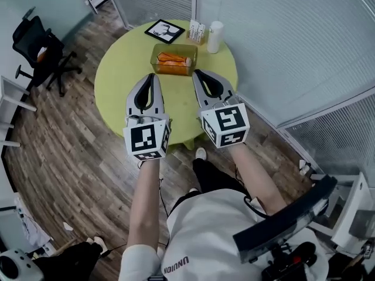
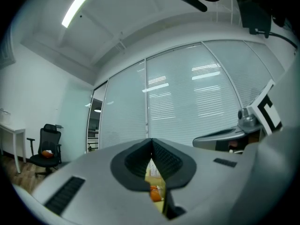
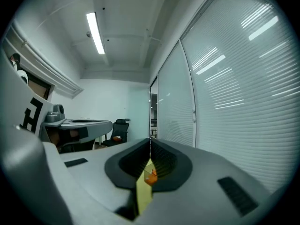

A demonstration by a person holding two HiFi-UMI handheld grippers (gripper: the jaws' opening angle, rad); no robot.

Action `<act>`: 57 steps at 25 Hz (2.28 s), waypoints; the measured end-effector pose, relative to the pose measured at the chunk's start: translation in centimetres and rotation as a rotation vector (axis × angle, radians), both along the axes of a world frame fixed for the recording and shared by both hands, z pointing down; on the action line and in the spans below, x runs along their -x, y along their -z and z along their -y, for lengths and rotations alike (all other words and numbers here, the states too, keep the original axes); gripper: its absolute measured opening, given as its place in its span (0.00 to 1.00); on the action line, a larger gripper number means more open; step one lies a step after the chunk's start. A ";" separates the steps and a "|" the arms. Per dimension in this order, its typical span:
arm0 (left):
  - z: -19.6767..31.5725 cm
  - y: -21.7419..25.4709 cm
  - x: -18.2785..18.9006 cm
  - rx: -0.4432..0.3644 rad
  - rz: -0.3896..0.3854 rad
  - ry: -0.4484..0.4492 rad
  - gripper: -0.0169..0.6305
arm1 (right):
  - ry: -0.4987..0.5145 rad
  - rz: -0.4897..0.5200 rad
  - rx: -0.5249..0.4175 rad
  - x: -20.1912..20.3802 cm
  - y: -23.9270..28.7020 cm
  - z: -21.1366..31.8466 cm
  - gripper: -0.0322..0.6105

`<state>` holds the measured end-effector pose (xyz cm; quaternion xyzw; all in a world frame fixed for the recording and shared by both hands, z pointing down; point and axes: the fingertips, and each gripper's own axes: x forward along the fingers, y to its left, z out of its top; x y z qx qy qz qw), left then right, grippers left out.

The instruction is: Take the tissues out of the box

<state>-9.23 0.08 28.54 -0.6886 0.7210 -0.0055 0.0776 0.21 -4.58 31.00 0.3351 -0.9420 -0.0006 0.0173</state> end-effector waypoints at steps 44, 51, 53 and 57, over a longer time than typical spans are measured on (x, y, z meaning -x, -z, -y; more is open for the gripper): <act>20.0 -12.3 7.6 0.445 0.105 -0.497 0.05 | -0.178 -0.118 0.177 7.4 -7.3 16.5 0.08; 21.4 -16.3 6.3 0.596 0.181 -0.691 0.18 | -0.230 -0.128 0.208 7.2 -8.5 17.1 0.08; 21.6 -17.4 5.9 0.636 0.194 -0.751 0.19 | -0.241 -0.132 0.214 7.1 -8.8 17.4 0.08; 21.4 -20.4 5.1 0.755 0.255 -0.882 0.27 | -0.254 -0.144 0.225 7.2 -9.4 17.6 0.08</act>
